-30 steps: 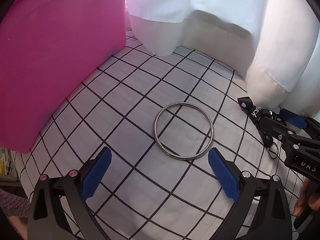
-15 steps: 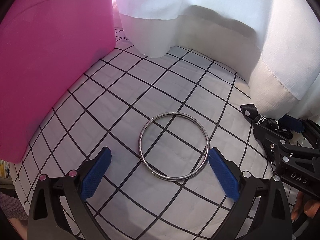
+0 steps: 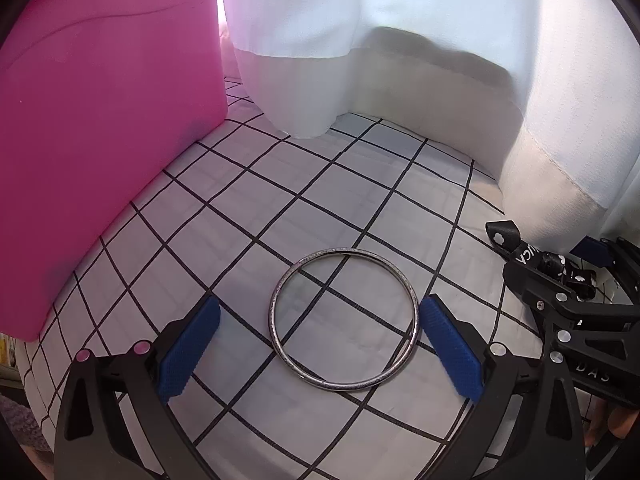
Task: Organize jewelry
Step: 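Lower the left tool around the silver bangle while the right tool reaches the black lanyard strap, then close the left tool on the silver bangle while the right tool grasps the black strap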
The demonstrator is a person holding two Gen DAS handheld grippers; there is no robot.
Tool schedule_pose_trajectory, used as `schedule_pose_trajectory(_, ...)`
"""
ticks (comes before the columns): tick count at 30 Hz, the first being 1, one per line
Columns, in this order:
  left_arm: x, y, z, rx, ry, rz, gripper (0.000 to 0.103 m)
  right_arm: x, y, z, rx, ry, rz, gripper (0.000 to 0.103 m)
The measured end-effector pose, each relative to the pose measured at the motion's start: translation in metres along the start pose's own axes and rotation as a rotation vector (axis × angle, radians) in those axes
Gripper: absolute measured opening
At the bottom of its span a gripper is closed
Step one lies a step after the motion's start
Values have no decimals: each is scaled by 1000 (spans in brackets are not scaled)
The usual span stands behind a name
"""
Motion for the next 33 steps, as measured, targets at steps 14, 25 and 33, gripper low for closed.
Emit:
schedule_pose_trajectory(14, -1, -20, -21, -34, -12, 23, 71, 15, -21, -16, -16, -5, 2, 53)
schedule_pose_trajectory(25, 5, -28, -30, -17, -16, 24, 69, 19, -36, -36, -13, 57, 79, 24)
schedule_pose_trajectory(33, 20, -42, -62, -27, -25, 17, 69, 32, -54, -62, -18, 121, 109, 24)
Point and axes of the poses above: each gripper's, at about its wrist camera, not at the fingertips, and z roughly the way its jaws point, x to its left, y to its top, the point moved 1 cm from there along z, roughly the way its jaws point, and after that the axes turned 7 degrees about -y, right-handed, at the moved point
